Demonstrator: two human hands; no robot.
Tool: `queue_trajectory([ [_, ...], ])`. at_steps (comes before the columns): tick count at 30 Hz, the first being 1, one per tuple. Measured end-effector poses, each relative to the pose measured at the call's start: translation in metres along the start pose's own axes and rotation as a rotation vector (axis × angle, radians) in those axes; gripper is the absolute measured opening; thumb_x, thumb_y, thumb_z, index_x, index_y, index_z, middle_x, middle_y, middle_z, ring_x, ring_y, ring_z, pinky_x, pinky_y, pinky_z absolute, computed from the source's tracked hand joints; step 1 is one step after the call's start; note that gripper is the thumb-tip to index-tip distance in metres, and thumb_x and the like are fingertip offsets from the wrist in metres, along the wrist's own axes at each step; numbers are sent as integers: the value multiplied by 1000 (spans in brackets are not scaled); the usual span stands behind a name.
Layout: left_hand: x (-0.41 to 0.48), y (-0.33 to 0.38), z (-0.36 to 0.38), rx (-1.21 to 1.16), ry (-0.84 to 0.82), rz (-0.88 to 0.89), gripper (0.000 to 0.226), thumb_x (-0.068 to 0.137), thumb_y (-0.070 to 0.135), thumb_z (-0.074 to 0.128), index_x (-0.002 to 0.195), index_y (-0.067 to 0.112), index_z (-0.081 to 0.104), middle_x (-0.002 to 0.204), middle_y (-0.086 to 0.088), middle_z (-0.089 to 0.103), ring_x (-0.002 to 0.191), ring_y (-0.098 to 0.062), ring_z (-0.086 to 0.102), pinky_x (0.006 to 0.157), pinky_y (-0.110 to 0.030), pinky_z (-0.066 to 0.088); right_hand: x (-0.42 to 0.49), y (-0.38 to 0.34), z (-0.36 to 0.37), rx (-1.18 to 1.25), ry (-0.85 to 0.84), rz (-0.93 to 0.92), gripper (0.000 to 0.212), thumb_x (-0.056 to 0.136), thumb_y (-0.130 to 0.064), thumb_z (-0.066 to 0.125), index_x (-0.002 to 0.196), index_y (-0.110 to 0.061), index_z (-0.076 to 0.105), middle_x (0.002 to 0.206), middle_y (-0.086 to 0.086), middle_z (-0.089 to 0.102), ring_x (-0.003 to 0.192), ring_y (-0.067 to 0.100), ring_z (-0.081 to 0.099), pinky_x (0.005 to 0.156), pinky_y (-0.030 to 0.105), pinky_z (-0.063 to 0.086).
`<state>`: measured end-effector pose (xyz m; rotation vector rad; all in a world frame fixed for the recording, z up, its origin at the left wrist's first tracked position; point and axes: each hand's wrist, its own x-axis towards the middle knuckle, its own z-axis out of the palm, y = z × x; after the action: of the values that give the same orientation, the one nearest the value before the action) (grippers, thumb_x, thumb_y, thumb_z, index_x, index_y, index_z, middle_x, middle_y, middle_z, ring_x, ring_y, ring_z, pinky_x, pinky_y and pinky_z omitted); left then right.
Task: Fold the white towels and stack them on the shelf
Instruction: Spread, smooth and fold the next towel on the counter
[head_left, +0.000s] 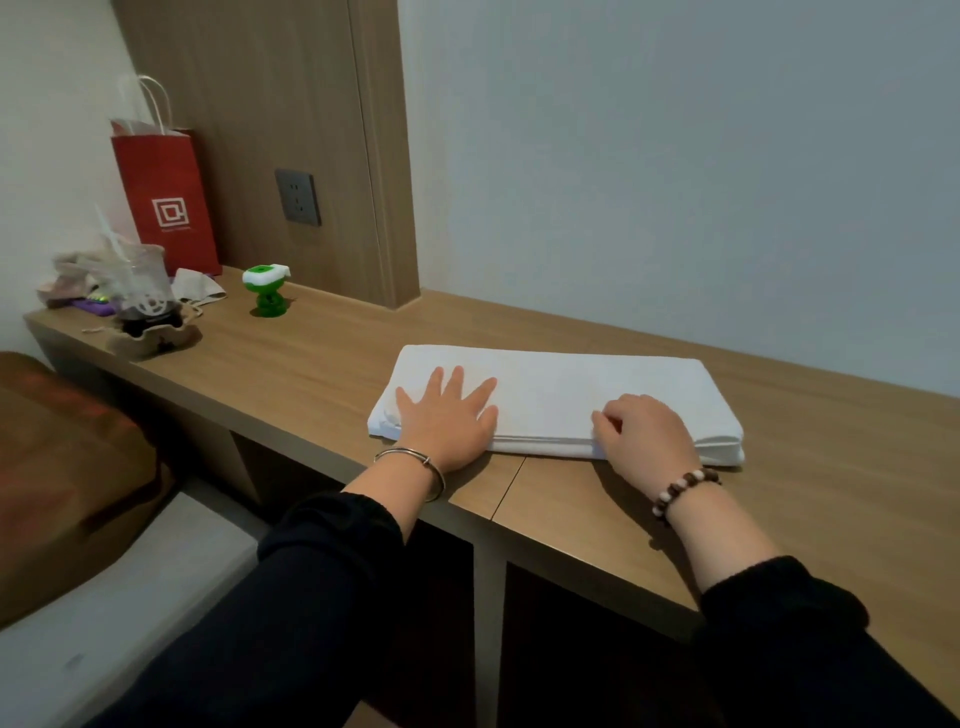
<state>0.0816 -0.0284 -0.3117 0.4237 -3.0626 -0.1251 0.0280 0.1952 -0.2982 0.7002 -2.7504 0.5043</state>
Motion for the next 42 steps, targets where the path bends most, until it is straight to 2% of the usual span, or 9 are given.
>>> queue_trajectory([
  [3,1,1,3,15,20,8,50,97,51,10,147,47,2,160,4,-3,146,-24,-9,110,-64,-4,22,-20,-5,-129,-21,128,37,95,-25,41,62,-10,49,69,2,60,63,20,54,53,26,34],
  [6,2,0,4,16,21,5,53,97,51,11,149,41,3,160,4,-3,146,-23,-8,110,-64,-3,61,-55,-5,-81,-37,101,24,95,-18,38,81,-10,56,101,14,66,91,31,59,68,30,40],
  [8,2,1,5,18,18,-7,57,97,51,12,151,34,3,160,4,-4,146,-22,-8,110,-64,-2,76,-71,6,-50,-139,24,34,98,-24,31,117,-9,55,126,15,55,115,32,50,88,38,42],
  [11,3,2,4,23,21,-24,60,97,51,13,152,27,3,160,4,-5,146,-21,-8,111,-62,-1,75,-64,33,-175,-419,-15,55,100,-42,15,150,-21,19,159,4,14,145,25,13,114,53,9],
  [14,1,1,2,24,9,-22,61,97,50,13,151,26,3,160,3,-5,146,-22,-7,111,-62,0,69,-22,35,-202,-421,-3,59,97,-49,7,153,-27,4,161,-3,-5,147,20,-4,115,53,-5],
  [21,-4,5,-4,11,-25,-34,60,97,51,14,151,27,3,160,1,-5,146,-23,-6,112,-62,0,46,57,3,-267,-291,261,58,97,-41,11,152,-21,13,161,1,5,146,21,5,117,51,5],
  [29,48,21,-49,-14,-95,-24,44,95,33,33,135,16,41,142,-11,38,130,-32,34,104,-50,32,83,9,11,-204,-398,372,61,99,-43,14,153,-23,-1,160,2,-13,147,25,-9,115,57,0],
  [36,73,33,-12,-54,-37,181,52,101,38,24,151,26,13,160,1,4,146,-26,-4,113,-57,3,94,-28,47,-169,-354,181,56,100,-38,12,153,-22,1,160,1,-10,147,24,-10,115,54,-2],
  [42,68,34,-8,-34,-87,130,55,99,47,14,151,31,8,160,3,1,146,-21,-7,115,-51,-4,87,-29,43,-162,-378,176,57,99,-44,13,153,-26,5,161,0,-2,147,21,-6,117,49,-3],
])
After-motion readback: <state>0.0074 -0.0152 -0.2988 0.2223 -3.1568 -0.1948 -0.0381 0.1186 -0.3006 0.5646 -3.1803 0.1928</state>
